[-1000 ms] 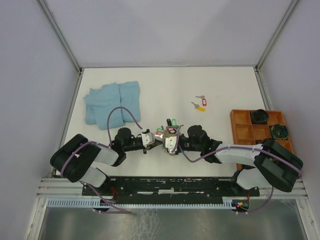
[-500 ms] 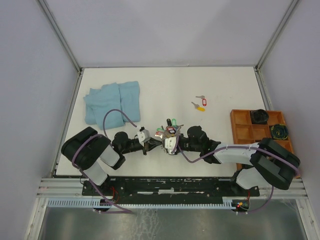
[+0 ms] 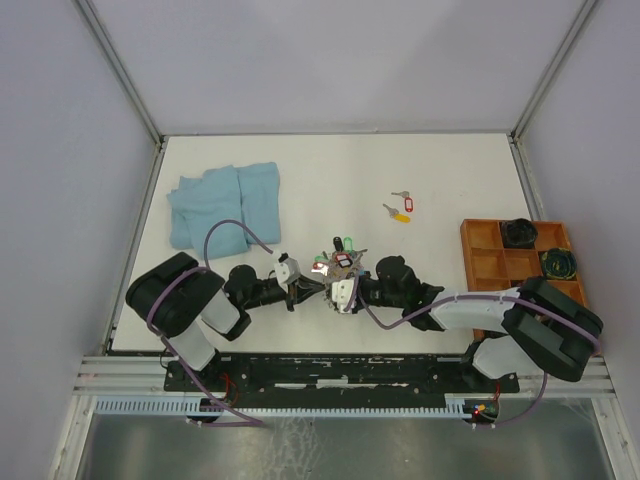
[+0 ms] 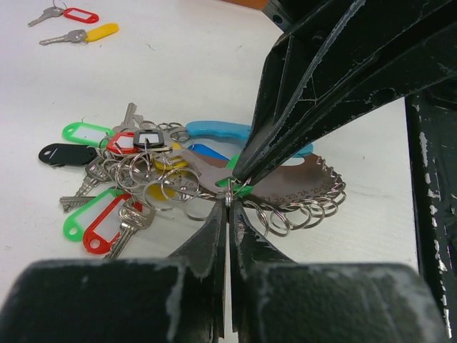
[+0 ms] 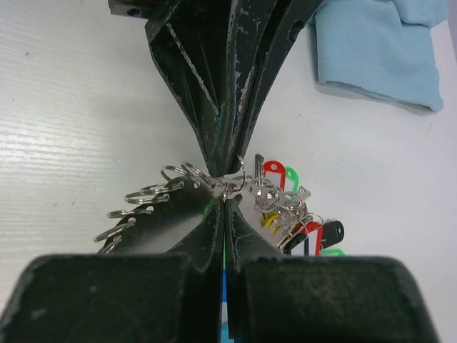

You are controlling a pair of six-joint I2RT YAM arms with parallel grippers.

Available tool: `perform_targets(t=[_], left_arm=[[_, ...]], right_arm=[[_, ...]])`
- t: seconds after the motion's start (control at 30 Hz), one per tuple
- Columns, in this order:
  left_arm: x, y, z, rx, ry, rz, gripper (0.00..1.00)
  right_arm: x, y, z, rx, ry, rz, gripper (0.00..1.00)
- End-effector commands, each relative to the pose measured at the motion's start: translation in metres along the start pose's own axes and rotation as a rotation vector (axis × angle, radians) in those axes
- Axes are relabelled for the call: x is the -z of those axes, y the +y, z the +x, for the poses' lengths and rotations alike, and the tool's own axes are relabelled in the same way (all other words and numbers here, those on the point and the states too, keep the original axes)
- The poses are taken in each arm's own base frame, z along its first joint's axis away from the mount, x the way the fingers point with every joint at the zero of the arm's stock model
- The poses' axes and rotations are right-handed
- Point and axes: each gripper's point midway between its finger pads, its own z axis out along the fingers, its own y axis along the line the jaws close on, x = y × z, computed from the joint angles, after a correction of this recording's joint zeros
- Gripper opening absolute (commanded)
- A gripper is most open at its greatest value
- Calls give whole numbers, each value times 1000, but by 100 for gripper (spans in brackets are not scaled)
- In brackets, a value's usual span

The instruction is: Put the keys on the keyring

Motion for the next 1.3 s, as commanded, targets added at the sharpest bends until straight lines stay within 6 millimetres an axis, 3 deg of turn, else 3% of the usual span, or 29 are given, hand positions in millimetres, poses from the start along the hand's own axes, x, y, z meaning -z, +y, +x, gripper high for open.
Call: perform_targets(t=[0.0,0.23,0.33,0.5,0.73,0.97,1.27], left_arm=[[-2,0,-71,-183,-242,9,3],[-2,-2,-67,-192,-234,18,3],[-1,-2,-67,-200,-233,19,8],[-2,-4,-64,-204,-225,35,20],[-5,-7,-57,-198,-189,71,23],[-1,6,-56,-148,-158,-22,27],[6,18,-42,109,-33,-149,38]], right_arm=[[10,8,17,17,103,-33,1],[21,-17,2,128,129,11,1],[21,-25,-9,160,112,11,1],[18,-31,-21,187,76,6,1],[15,-31,-25,183,67,-12,1],[19,-28,-23,-53,127,-7,2],[26,-24,-20,-405,216,56,28]])
